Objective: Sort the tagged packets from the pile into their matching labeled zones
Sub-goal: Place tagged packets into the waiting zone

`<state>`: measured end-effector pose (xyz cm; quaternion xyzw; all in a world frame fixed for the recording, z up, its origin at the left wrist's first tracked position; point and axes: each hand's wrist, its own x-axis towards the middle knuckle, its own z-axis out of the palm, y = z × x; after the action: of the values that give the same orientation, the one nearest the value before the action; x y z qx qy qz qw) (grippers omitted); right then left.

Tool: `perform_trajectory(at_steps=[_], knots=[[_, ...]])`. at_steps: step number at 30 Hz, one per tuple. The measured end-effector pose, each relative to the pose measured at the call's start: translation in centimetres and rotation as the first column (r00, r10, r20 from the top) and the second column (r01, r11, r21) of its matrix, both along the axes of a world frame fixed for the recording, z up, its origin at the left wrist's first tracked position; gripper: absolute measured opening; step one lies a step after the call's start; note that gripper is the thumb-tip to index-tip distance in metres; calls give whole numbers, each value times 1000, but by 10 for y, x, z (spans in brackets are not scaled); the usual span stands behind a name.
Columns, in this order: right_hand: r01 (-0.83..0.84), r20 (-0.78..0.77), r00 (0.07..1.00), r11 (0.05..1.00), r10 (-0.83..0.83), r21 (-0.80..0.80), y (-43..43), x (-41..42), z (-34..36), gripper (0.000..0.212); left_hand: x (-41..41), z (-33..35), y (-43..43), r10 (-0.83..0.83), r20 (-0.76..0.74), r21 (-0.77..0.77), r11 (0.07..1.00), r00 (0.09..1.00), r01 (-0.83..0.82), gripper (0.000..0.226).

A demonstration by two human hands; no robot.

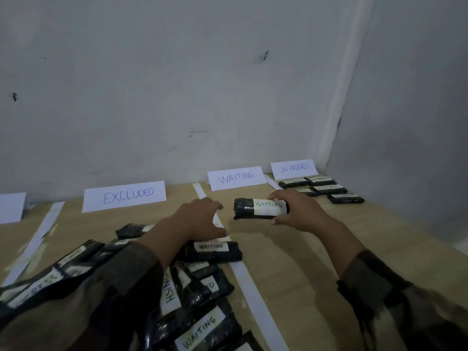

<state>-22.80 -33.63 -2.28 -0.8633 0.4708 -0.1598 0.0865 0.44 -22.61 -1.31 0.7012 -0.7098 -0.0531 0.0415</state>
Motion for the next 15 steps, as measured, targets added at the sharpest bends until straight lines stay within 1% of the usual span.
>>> perform_trajectory(at_steps=[8,15], knots=[[18,-63,998,999,-15,51,-72,23,-11,62,9,-19,-65,80,21,50,995,997,-81,73],[0,-108,994,997,8,72,-124,50,-18,63,21,-32,-105,147,41,96,984,988,-150,66]])
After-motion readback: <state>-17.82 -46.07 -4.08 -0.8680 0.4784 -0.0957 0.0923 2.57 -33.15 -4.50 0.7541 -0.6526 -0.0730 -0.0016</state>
